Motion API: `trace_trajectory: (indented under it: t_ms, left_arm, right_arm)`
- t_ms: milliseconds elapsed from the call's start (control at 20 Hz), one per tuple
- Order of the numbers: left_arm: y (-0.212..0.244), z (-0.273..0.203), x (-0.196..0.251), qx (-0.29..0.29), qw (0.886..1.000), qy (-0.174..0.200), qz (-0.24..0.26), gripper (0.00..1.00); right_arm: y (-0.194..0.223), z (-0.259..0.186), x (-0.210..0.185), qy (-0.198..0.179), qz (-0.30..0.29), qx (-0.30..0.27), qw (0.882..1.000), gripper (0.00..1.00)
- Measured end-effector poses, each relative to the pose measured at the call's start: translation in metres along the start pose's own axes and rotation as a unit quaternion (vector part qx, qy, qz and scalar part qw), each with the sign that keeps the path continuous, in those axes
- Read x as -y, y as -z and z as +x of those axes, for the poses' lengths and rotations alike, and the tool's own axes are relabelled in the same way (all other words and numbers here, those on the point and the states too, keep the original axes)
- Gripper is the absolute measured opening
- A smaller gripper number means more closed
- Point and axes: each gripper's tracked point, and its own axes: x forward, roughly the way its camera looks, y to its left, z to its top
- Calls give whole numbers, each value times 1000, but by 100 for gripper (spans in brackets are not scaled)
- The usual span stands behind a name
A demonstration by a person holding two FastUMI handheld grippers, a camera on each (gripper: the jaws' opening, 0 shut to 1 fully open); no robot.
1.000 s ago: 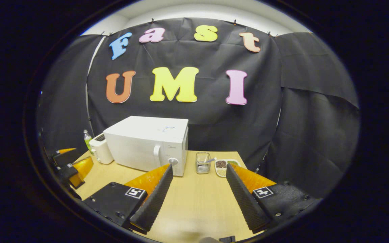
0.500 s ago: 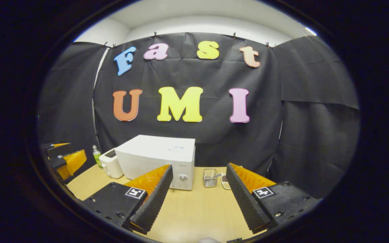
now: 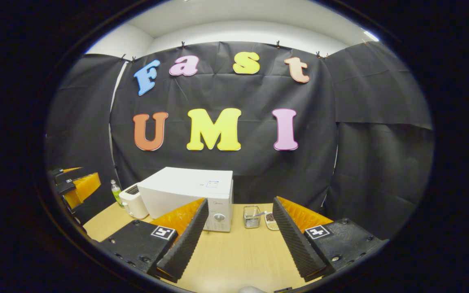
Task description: Open the microwave oven with the left hand, put the food in, and close the microwave oven.
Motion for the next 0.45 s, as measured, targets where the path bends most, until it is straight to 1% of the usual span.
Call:
trace_trajectory:
  t_ms: [200,250,300,350,400,450]
  left_arm:
    - [-4,6,5,2,1000,6,3,95]
    - [-5,7,6,3,1000,9,4,95]
    - [-7,9,7,4,1000,10,5,95]
    - [-8,11,7,6,1000,11,6,95]
    - [-7,12,8,4,1000,12,7,95]
    - [-9,14,9,5,1000,13,7,95]
  right_arm:
    - [-6,1,2,2,7,7,1000,92]
    - [-8,2,3,2,8,8,1000,100]
    - [-9,3,3,3,9,10,1000,92]
    - [-11,5,2,3,10,11,1000,100]
    - [-12,5,1,3,11,12,1000,92]
    - [-14,6,0,2,11,13,1000,92]
